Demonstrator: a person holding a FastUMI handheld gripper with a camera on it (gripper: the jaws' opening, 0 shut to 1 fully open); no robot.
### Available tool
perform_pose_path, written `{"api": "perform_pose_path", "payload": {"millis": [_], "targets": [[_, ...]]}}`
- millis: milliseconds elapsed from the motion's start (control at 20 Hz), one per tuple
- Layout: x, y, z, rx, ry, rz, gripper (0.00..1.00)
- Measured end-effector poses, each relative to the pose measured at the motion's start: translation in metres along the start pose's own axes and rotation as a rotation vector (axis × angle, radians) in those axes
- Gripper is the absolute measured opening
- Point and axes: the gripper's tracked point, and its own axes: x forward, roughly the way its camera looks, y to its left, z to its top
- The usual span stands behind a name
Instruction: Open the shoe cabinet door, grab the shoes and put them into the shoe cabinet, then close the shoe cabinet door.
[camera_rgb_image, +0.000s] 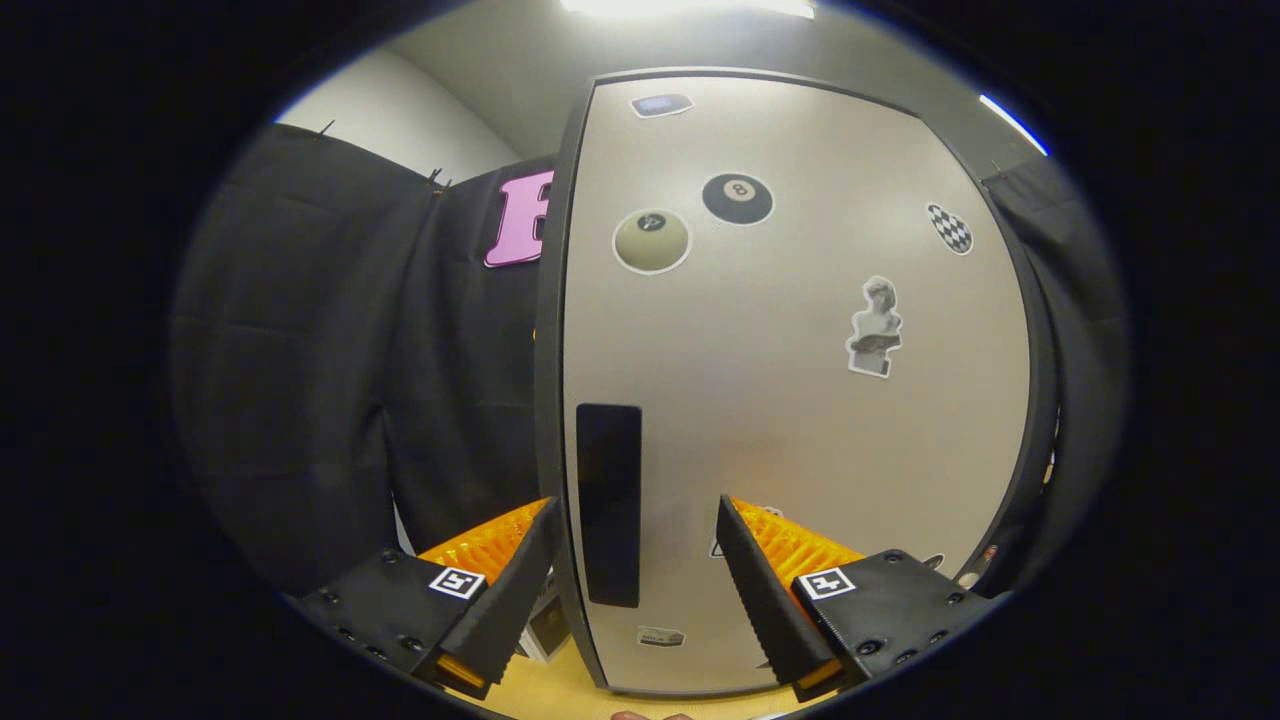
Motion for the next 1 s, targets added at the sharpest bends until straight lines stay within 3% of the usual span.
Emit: {"api": "perform_pose_path", "payload": {"millis": [150, 300, 500, 600, 1000], "targets": [[0.009, 0.003, -0.005, 0.015, 0.022, -0.015, 0.93], [0.014, 0.001, -0.009, 0.032, 0.053, -0.030, 0.64], [0.019, 0.012, -0.023, 0.061, 0.158, 0.013, 0.53], [0.020, 0.011, -0.022, 0.062, 0.164, -0.005, 0.38], [0.017, 0.011, -0.025, 0.025, 0.190, 0.047, 0.19]]}}
